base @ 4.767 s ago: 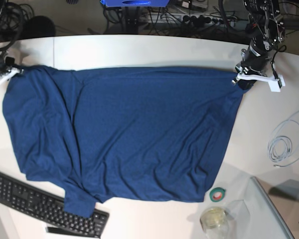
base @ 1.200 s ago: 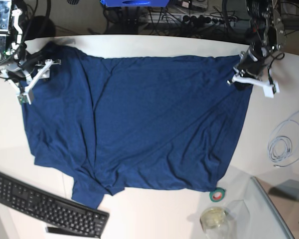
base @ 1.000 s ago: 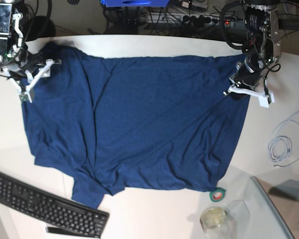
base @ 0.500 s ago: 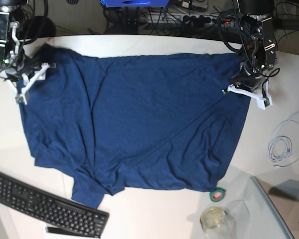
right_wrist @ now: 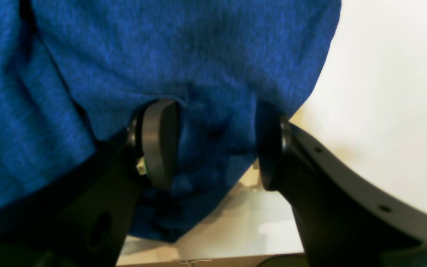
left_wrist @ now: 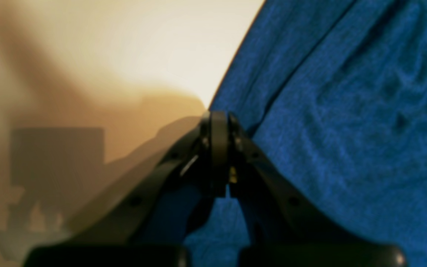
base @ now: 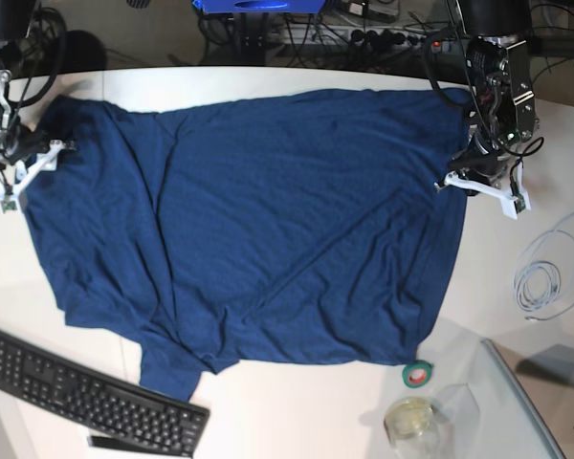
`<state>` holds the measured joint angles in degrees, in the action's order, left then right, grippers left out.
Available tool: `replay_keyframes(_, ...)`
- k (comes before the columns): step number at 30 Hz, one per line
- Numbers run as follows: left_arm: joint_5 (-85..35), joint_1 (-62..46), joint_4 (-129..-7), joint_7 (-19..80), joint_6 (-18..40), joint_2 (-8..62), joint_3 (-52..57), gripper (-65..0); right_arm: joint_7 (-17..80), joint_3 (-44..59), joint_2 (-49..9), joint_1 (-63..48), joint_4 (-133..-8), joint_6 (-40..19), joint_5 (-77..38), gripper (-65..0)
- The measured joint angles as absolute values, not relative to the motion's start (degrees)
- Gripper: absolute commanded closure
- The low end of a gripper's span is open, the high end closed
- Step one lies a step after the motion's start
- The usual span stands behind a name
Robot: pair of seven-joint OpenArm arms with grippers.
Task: Layout the t-shirt on the table in an organized manner, then fold the t-shirt properly
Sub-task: 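Grasp the shirt side with the left gripper and pull it outward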
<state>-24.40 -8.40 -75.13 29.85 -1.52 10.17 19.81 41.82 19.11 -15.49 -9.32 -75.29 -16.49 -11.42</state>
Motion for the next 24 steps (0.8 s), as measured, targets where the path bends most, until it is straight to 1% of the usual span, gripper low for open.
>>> replay_keyframes(7, -24.91, -13.15, -88.79, 29.56, -1.50, 10.02, 19.84, 0.0, 41.76, 19.03, -15.11, -12.62, -84.66, -16.34, -11.51, -31.4)
replay_keyframes(9, -24.88, -14.55, -90.61, 29.71, -1.50, 10.00, 19.84, 0.0, 41.78, 19.03, -15.05, -13.15, -86.08, -16.34, -11.57, -31.4)
replay_keyframes(12, -24.86, -14.00, -89.43, 30.04, -1.50, 10.00, 19.84, 0.0, 41.76, 18.92, -15.07, -13.02, -86.13, -16.32, -11.55, -31.4)
replay_keyframes(17, -24.67, -8.34, -83.61, 29.98, -1.52, 10.02, 19.35, 0.0, 41.78, 18.63, -15.05, -13.06, -85.97, -16.34, -11.55, -31.4)
replay_keyframes(18, -24.58, -7.20, -82.70, 30.06, -1.50, 9.96, 19.27, -2.3, 41.76, 18.63, -15.03, -13.06, -85.97, -16.34, -11.55, -31.4)
replay_keyframes(21, -24.95, -2.87, -79.20, 29.74, -1.50, 9.91, 19.14, -29.0, 41.80, 18.63, -15.05, -13.06, -85.89, -16.34, -11.51, -31.4)
replay_keyframes(22, -24.64, -1.54, -77.65, 29.71, -1.50, 9.87, 19.11, -34.6, 41.80, 18.63, -15.05, -13.06, -85.89, -16.34, -11.53, -31.4)
replay_keyframes(23, -24.91, 0.08, -75.72, 29.74, -1.54, 9.80, 19.18, -38.5, 41.80, 18.63, -15.05, -13.04, -85.86, -16.34, -11.53, -31.4)
replay_keyframes(24, -24.27, 1.41, -73.84, 29.65, -1.41, 9.63, 19.18, -39.7, 41.82, 18.63, -15.05, -13.04, -85.86, -16.34, -11.55, -31.4)
